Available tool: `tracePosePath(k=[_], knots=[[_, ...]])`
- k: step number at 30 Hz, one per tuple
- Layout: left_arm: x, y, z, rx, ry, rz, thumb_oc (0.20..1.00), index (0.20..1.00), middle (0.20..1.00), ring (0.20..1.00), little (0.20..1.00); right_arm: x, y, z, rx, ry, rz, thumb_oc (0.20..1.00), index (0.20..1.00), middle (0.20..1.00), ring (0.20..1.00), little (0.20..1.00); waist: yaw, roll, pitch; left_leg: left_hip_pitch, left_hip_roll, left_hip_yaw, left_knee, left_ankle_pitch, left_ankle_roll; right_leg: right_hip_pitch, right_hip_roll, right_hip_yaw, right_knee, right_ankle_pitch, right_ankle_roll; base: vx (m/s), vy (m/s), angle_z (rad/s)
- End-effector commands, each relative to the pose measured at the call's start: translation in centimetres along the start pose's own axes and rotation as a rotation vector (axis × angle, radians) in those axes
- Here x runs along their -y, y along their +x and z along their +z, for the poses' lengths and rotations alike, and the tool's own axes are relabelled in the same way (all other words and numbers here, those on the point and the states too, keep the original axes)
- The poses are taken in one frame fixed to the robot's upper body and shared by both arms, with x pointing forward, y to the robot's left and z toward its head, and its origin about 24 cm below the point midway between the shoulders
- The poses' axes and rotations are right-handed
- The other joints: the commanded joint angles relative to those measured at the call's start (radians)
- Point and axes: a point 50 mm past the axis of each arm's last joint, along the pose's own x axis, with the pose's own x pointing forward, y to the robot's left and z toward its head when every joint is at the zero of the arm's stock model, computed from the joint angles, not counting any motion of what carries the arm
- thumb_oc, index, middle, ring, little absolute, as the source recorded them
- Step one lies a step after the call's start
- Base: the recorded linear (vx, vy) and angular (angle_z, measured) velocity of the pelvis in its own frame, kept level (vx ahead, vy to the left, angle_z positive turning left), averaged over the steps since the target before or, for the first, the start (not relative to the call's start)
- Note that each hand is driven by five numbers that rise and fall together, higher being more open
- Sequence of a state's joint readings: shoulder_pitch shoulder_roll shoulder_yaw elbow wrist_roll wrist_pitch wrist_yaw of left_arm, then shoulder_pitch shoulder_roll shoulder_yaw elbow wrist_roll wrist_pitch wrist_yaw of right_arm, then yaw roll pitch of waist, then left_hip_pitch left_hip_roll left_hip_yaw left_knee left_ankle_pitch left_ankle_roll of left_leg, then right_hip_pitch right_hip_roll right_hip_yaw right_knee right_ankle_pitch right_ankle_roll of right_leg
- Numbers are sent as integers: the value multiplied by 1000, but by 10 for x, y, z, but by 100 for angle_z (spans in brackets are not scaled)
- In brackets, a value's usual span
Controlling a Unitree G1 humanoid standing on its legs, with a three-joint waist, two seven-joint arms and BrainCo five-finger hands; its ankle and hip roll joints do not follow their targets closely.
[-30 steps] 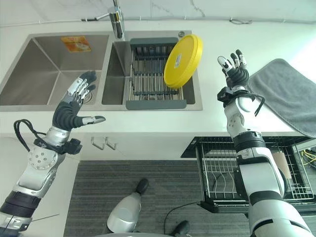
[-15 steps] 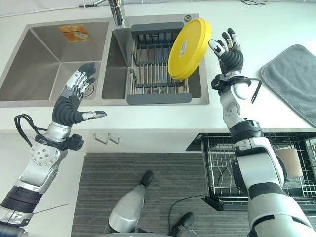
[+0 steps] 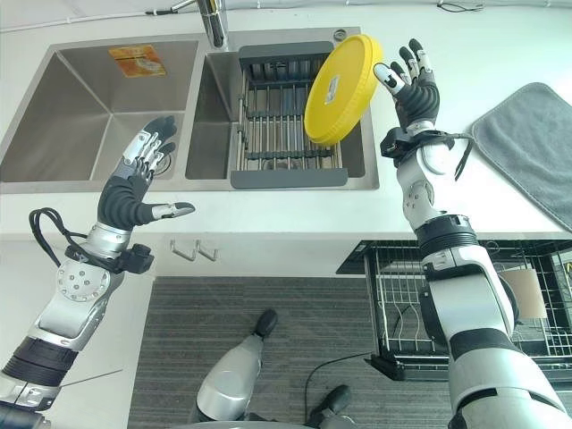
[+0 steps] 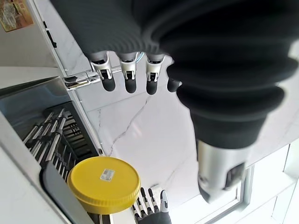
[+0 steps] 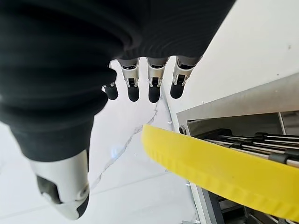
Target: Place the dishes in the dishwasher.
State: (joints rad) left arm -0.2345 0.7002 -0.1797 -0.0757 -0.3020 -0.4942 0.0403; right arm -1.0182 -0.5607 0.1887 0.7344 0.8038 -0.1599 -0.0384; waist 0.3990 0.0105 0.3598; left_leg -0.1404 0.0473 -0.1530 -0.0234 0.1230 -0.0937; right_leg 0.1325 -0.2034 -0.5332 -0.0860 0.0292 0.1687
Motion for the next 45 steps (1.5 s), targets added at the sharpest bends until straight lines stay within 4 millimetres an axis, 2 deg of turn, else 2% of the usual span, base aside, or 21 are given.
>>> tracePosePath(k=[1, 7, 18, 32, 45], knots=[[3, 1, 11, 77, -22, 13, 1000, 1000, 1000, 1000, 1000, -25, 8, 27, 105, -65, 116, 1000, 1000, 1000, 1000, 1000, 11, -18, -51, 6, 41, 39, 14, -28, -7, -70, -136, 69, 120, 62, 48, 0, 0, 0], [4, 2, 11, 85, -28, 21, 1000, 1000, 1000, 1000, 1000, -32, 8, 20, 81, -67, 132, 1000, 1000, 1000, 1000, 1000, 12, -11, -46, 3, 38, 39, 13, -26, -6, -75, -142, 68, 125, 64, 48, -5, 4, 0], [4, 3, 12, 89, -35, 28, 1000, 1000, 1000, 1000, 1000, -25, 7, 11, 47, -21, 91, 1000, 1000, 1000, 1000, 1000, 10, -1, -44, 2, 34, 41, 11, -25, -4, -85, -149, 70, 133, 66, 48, 0, 0, 0], [5, 3, 13, 92, -41, 40, 1000, 1000, 1000, 1000, 1000, -22, 7, 10, 44, 2, 74, 1000, 1000, 1000, 1000, 1000, 5, 14, -37, -2, 29, 46, 11, -23, -2, -101, -158, 74, 142, 68, 47, 0, 0, 0], [6, 5, 14, 101, -50, 50, 1000, 1000, 1000, 1000, 1000, -30, 5, -1, 3, 22, 104, 1000, 1000, 1000, 1000, 1000, 3, 33, -30, -9, 20, 48, 14, -21, 0, -113, -170, 74, 151, 70, 47, 1, 5, 0]])
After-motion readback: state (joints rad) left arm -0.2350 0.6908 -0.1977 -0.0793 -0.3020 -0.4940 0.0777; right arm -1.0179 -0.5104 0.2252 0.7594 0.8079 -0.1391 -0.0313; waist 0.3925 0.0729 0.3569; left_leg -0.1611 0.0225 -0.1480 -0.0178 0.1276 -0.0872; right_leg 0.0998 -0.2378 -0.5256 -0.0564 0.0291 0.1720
